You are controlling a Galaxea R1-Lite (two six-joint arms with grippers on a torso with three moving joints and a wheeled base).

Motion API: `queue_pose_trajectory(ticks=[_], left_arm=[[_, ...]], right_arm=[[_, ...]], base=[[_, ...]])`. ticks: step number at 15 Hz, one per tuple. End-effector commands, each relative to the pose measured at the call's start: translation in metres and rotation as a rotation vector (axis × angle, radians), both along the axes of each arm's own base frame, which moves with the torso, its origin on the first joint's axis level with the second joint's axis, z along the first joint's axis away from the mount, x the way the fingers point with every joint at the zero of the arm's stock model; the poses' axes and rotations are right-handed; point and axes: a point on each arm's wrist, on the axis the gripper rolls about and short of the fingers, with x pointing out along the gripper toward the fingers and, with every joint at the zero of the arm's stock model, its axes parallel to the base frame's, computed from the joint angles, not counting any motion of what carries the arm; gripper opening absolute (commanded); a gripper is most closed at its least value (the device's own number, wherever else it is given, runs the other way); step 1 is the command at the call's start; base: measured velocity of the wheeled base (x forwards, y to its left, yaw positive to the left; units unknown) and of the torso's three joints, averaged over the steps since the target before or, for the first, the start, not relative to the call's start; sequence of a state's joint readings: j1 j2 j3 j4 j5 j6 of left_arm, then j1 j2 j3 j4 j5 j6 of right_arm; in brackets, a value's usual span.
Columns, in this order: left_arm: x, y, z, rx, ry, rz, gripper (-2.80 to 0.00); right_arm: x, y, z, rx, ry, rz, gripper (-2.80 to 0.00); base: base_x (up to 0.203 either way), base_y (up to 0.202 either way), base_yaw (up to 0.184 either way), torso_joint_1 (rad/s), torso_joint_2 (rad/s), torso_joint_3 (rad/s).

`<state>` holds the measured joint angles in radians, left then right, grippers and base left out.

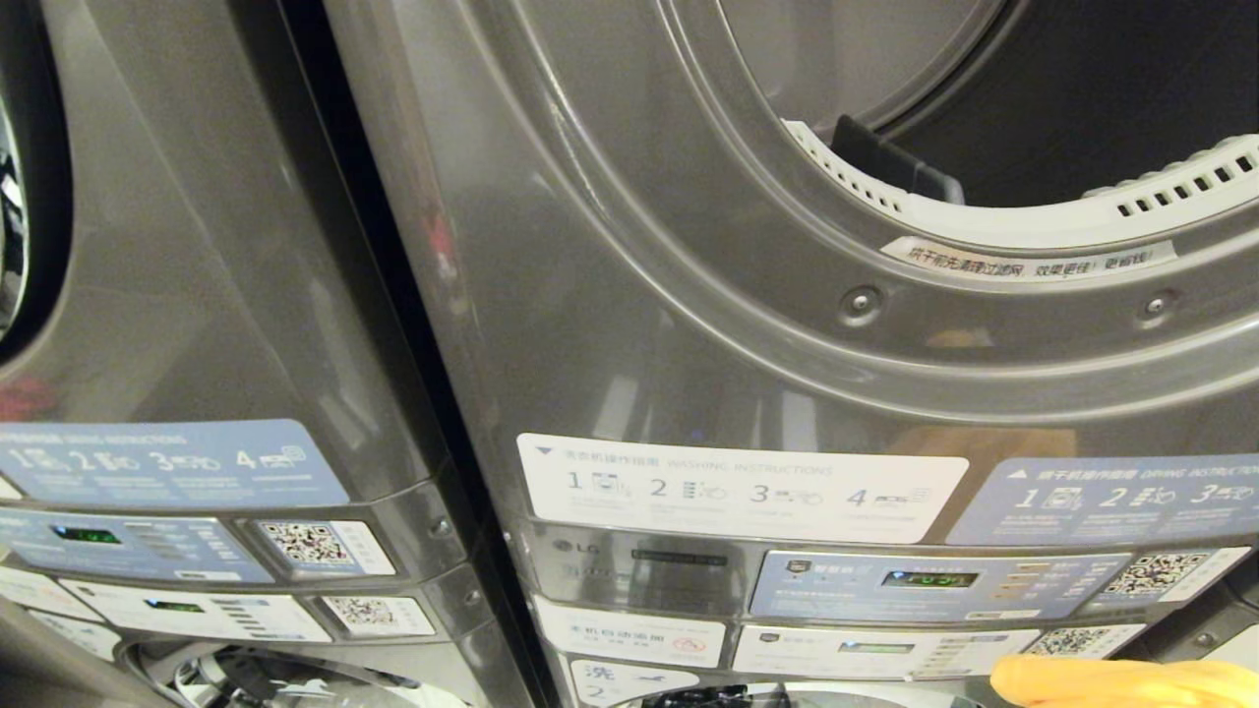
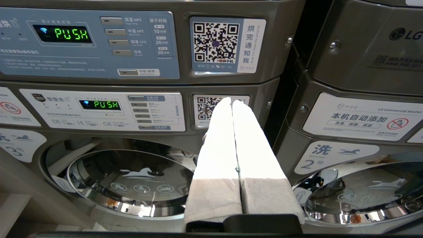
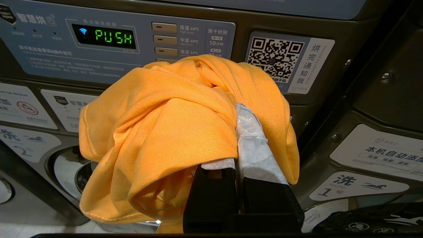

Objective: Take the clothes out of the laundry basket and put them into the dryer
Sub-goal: Put the clothes in the dryer

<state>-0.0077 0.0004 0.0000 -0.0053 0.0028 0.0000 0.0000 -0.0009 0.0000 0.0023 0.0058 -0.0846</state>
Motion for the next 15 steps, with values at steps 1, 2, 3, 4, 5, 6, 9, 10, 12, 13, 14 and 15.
queue_pose_trajectory(ticks=[1, 2, 3, 4, 5, 6, 9, 10, 12, 13, 14, 15], left_arm=[[-0.0001, 0.0, 0.0, 0.0, -0.003, 0.0, -2.8], [-0.0001, 0.0, 0.0, 0.0, -0.003, 0.001, -2.8], [-0.0001, 0.0, 0.0, 0.0, -0.003, 0.001, -2.8], [-0.0001, 0.0, 0.0, 0.0, -0.003, 0.002, -2.8], [-0.0001, 0.0, 0.0, 0.0, -0.003, 0.001, -2.8], [-0.0001, 0.0, 0.0, 0.0, -0.003, 0.001, -2.8], [-0.0001, 0.0, 0.0, 0.0, -0.003, 0.002, -2.8], [0.0, 0.0, 0.0001, 0.0, -0.001, 0.001, -2.8], [-0.0001, 0.0, 0.0, 0.0, -0.003, 0.001, -2.8], [-0.0001, 0.0, 0.0, 0.0, -0.003, 0.0, -2.8], [-0.0001, 0.0, 0.0, 0.0, -0.003, 0.0, -2.8], [-0.0001, 0.0, 0.0, 0.0, -0.003, 0.0, -2.8]], right_arm=[[-0.0001, 0.0, 0.0001, -0.003, -0.001, 0.0, -2.8], [-0.0001, 0.0, 0.0002, -0.003, -0.003, 0.0, -2.8], [-0.0001, 0.0, 0.0002, 0.002, -0.003, 0.002, -2.8], [-0.0001, 0.0, 0.0001, 0.003, -0.002, 0.002, -2.8], [-0.0001, 0.0, 0.0001, 0.003, -0.001, 0.002, -2.8], [-0.0001, 0.0, 0.0001, 0.003, -0.001, 0.001, -2.8], [-0.0001, 0.0, 0.0001, 0.006, -0.001, 0.0, -2.8], [-0.0001, 0.0, 0.0001, 0.008, -0.001, -0.001, -2.8], [-0.0001, -0.0001, 0.0001, 0.006, -0.001, 0.0, -2.8], [-0.0001, 0.0, 0.0001, 0.003, -0.001, -0.001, -2.8], [-0.0001, -0.0001, 0.0001, 0.008, -0.001, -0.003, -2.8], [-0.0001, -0.0001, 0.0001, 0.008, -0.001, -0.003, -2.8]], base=[[0.0, 0.0, 0.0, 0.071, -0.13, -0.065], [0.0, 0.0, 0.0, 0.045, -0.08, -0.037], [0.0, 0.0, 0.0, 0.061, -0.1, -0.056], [0.0, 0.0, 0.0, 0.071, -0.12, -0.061], [0.0, 0.0, 0.0, 0.048, -0.09, -0.041], [0.0, 0.0, 0.0, 0.056, -0.11, -0.046], [0.0, 0.0, 0.0, 0.033, -0.08, -0.031], [0.0, 0.0, 0.0, 0.0, 0.0, 0.0], [0.0, 0.0, 0.0, 0.0, 0.0, 0.0], [0.0, 0.0, 0.0, 0.0, 0.0, 0.0], [0.0, 0.0, 0.0, 0.0, 0.0, 0.0], [0.0, 0.0, 0.0, 0.0, 0.0, 0.0]])
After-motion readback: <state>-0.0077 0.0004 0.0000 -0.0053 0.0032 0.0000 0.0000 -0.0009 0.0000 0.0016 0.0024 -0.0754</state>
